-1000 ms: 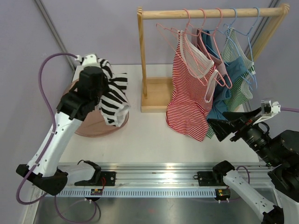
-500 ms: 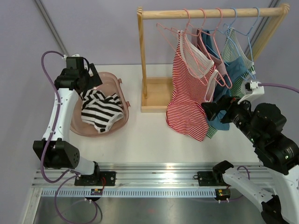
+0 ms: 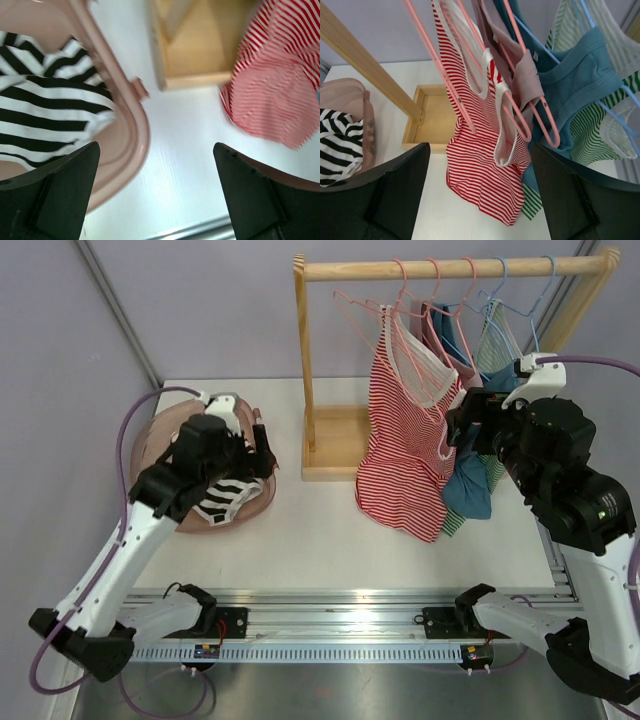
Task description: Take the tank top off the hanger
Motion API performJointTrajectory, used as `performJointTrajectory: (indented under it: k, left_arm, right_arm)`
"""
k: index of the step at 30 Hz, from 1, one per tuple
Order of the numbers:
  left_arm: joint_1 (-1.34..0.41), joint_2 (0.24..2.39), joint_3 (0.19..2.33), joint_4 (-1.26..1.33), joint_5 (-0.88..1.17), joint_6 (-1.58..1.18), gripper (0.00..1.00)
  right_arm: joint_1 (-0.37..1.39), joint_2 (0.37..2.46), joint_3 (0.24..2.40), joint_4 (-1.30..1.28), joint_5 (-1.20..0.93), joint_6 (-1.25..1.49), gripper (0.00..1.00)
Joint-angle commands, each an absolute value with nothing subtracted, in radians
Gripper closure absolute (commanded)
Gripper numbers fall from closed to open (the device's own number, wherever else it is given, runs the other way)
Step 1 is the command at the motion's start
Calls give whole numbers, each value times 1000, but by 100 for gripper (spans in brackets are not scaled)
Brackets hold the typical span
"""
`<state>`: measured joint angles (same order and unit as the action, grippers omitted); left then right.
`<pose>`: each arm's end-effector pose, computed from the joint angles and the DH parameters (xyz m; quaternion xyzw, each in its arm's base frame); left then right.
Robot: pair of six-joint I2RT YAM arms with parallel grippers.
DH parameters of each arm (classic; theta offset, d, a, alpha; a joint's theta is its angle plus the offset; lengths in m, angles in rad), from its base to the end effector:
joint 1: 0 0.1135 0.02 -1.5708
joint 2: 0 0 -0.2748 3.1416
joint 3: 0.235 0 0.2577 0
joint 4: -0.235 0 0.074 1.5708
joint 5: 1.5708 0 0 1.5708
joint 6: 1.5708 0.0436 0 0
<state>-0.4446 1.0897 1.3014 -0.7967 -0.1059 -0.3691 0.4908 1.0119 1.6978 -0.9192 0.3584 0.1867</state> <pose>0.2034 -0.0918 0.4036 0.0082 0.8800 -0.1442 0.4524 0.1324 0.0534 0.5251 -0.0077 0.7799 0.0708 0.6219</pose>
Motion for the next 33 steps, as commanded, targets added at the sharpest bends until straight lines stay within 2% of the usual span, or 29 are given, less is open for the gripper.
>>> performJointTrajectory:
  k: [1,2,5,9,10,13,15,19,26,33]
  left_arm:
    - [-558,957,1176,-723,-173,-408,1]
    - [-604,910,1152,-721,-178,-413,1]
    - [-669,859,1062,-727,-172,-423,1]
    - [-738,801,986,-738,-152,-403,1]
    - [-752,793,968,-727,-156,-400,1]
    - [-753,782,934,-725,-155,-408,1]
    - [-753,776,933,-727,-158,-410,1]
    - [-753,735,923,-733,-176,-406,1]
    - [-753,729,917,-738,-186,-411,1]
    - [-752,727,914,-739,-184,-411,1]
  right_arm:
    - [492,1063,1776,-896,465,97,12]
    - [492,1075,1801,-888,474,74,17]
    - [492,1132,1841,-858,462,28,25]
    - [488,1253,1965,-854,456,-84,46]
    - [485,1308,1989,-867,450,-98,48]
    - [462,1396,2074,-864,442,-121,46]
    - [456,1433,2115,-853,413,-141,39]
    - [436,1544,2200,-870,391,-172,39]
    - [382,1658,2302,-900,296,-199,49]
    - [368,1683,2335,-959,128,-140,69]
